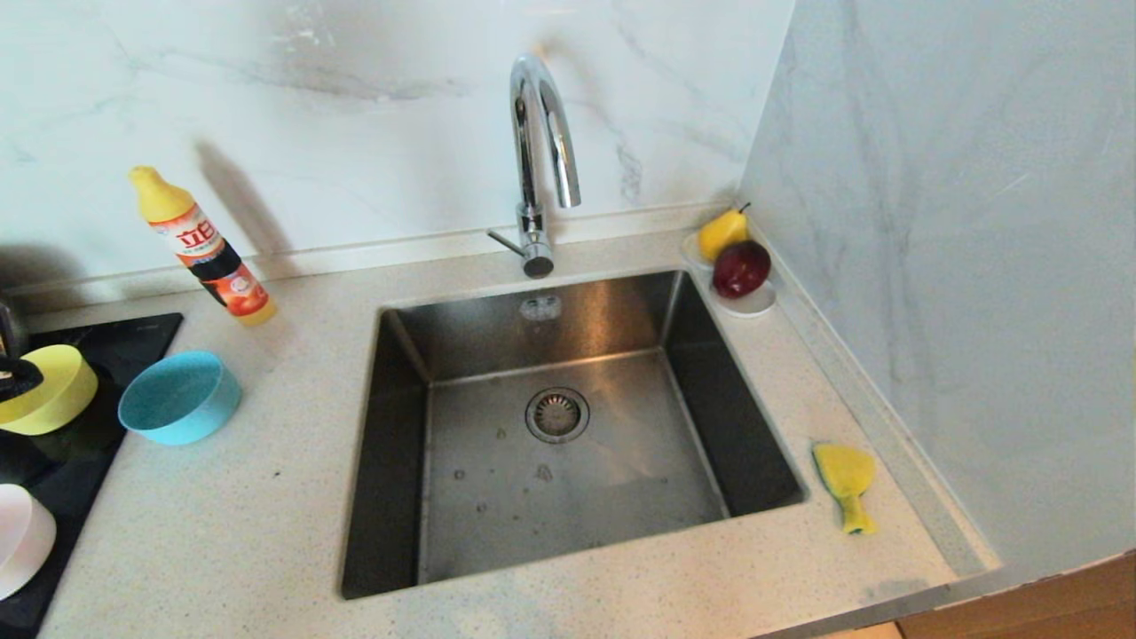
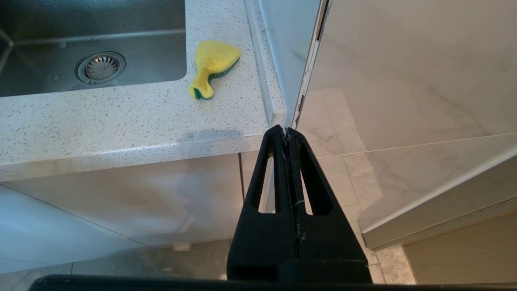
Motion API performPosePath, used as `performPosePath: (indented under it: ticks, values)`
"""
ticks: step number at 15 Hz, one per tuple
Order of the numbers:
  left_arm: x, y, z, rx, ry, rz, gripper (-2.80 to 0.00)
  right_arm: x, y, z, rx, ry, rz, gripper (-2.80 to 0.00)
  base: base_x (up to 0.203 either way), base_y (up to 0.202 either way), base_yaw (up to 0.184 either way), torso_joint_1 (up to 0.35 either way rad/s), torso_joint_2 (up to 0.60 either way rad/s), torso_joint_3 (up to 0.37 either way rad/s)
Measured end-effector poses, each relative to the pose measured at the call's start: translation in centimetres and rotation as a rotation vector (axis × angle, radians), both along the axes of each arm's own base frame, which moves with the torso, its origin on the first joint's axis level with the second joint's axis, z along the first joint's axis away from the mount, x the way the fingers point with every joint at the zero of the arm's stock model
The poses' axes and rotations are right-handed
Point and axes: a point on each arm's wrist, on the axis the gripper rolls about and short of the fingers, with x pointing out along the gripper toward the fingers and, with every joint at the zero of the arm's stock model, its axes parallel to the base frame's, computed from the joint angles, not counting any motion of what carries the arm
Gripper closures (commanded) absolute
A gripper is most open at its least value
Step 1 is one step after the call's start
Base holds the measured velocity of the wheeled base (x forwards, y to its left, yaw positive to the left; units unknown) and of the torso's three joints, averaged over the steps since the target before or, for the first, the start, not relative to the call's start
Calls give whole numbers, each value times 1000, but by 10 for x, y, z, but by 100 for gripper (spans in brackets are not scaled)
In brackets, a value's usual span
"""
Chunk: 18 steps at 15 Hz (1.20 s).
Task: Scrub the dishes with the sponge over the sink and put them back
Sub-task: Place the bowl on the bowl
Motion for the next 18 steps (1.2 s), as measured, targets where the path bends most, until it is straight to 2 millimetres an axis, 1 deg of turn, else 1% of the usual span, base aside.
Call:
performPosePath:
  ticks: [3,5,9,12,15,18]
  values:
    - [19,33,-10,-78,49,21,0,0,0,0,0,0,0,0,0,0,0,0,0,0]
    - [21,56,-15,-154,51,1,0,0,0,0,0,0,0,0,0,0,0,0,0,0]
    - [9,106,-27,-330,47,0,0,0,0,0,0,0,0,0,0,0,0,0,0,0]
    - [-6,137,-33,-436,6,3,0,0,0,0,0,0,0,0,0,0,0,0,0,0]
    - [-19,169,-49,-520,3,76,0,0,0,0,0,0,0,0,0,0,0,0,0,0]
    - [-28,199,-64,-608,-21,98,0,0,0,0,0,0,0,0,0,0,0,0,0,0]
